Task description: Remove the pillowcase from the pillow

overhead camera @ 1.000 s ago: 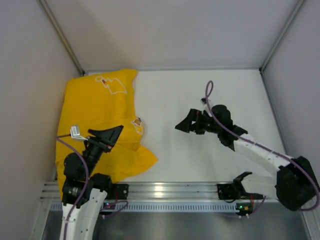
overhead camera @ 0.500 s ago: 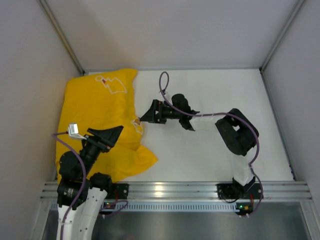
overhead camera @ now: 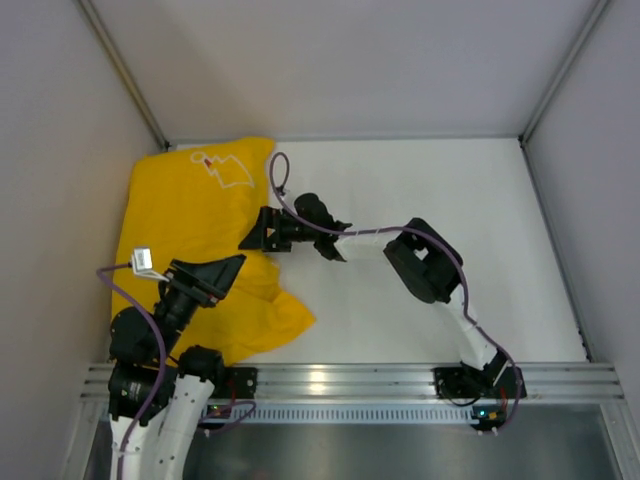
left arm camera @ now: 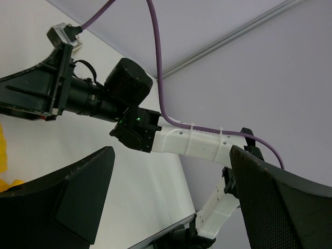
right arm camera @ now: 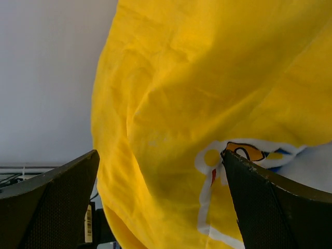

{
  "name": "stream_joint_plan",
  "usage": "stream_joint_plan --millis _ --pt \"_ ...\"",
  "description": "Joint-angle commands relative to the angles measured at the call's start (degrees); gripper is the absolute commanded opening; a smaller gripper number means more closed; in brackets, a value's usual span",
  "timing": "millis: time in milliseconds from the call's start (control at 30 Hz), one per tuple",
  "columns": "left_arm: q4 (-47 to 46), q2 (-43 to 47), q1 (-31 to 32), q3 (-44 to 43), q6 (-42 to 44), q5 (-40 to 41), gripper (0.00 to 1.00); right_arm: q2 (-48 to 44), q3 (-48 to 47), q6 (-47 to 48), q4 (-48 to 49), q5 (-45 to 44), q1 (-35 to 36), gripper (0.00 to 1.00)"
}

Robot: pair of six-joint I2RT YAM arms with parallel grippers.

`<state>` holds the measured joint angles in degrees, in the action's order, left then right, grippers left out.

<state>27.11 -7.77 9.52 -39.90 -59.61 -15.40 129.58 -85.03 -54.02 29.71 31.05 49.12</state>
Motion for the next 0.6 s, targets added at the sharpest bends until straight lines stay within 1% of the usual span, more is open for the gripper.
stream_joint_plan --millis 0,67,100,133,200,233,300,333,367,400,433,533,567 --pt "-0.7 -0.4 -0.3 -2.6 0.6 -1.1 0.95 3.7 -9.8 3.4 -9.1 -3.7 3.5 0.99" --pt "-0.7 -0.5 -0.3 -2.6 0.4 -1.2 0.95 5.2 -13.8 7.3 -15.5 -7.7 4.8 1.00" --pt "-0.7 -0.4 -0.3 -2.6 0.3 -1.2 0.95 6.6 -17.8 8.5 -21.8 -9.3 6.3 1.00" --pt "-0.7 -0.3 -0.3 -2.6 0.3 -1.2 0.95 7.3 -19.5 9.6 -24.7 -12.7 6.9 1.00" --pt "-0.6 -0.2 -0.3 -2.6 0.0 -1.4 0.95 8.9 -23.0 12.2 -28.9 -15.8 8.2 0.99" --pt "-0.7 -0.2 -0.4 -2.6 0.0 -1.4 0.95 9.4 -23.6 12.8 -32.8 -19.1 8.4 0.97" --pt "-0.6 -0.2 -0.3 -2.8 -0.1 -1.7 0.94 10.0 -23.0 13.1 -34.3 -21.9 7.9 0.84" --pt "-0.6 -0.2 -0.3 -2.9 -0.1 -1.7 0.94 9.9 -22.4 12.8 -34.5 -22.1 7.6 0.72" --pt "-0.5 -0.3 -0.4 -3.1 -0.1 -1.6 0.94 10.2 -21.8 12.2 -34.5 -22.1 7.1 0.38" --pt "-0.3 -0.3 -0.3 -3.3 0.0 -1.5 0.94 10.3 -21.3 12.2 -34.5 -20.9 6.1 0.25" --pt "-0.1 -0.4 -0.4 -3.3 0.2 -1.4 0.94 10.4 -21.1 12.1 -34.5 -20.1 5.5 0.01" --pt "1.1 -0.5 -0.4 -3.6 0.3 -0.7 0.94 8.5 -18.2 13.0 -34.3 -18.9 3.4 0.00" --pt "1.5 -0.6 -0.3 -3.6 0.5 -0.5 0.93 5.5 -17.0 15.0 -34.2 -19.4 2.9 0.00"
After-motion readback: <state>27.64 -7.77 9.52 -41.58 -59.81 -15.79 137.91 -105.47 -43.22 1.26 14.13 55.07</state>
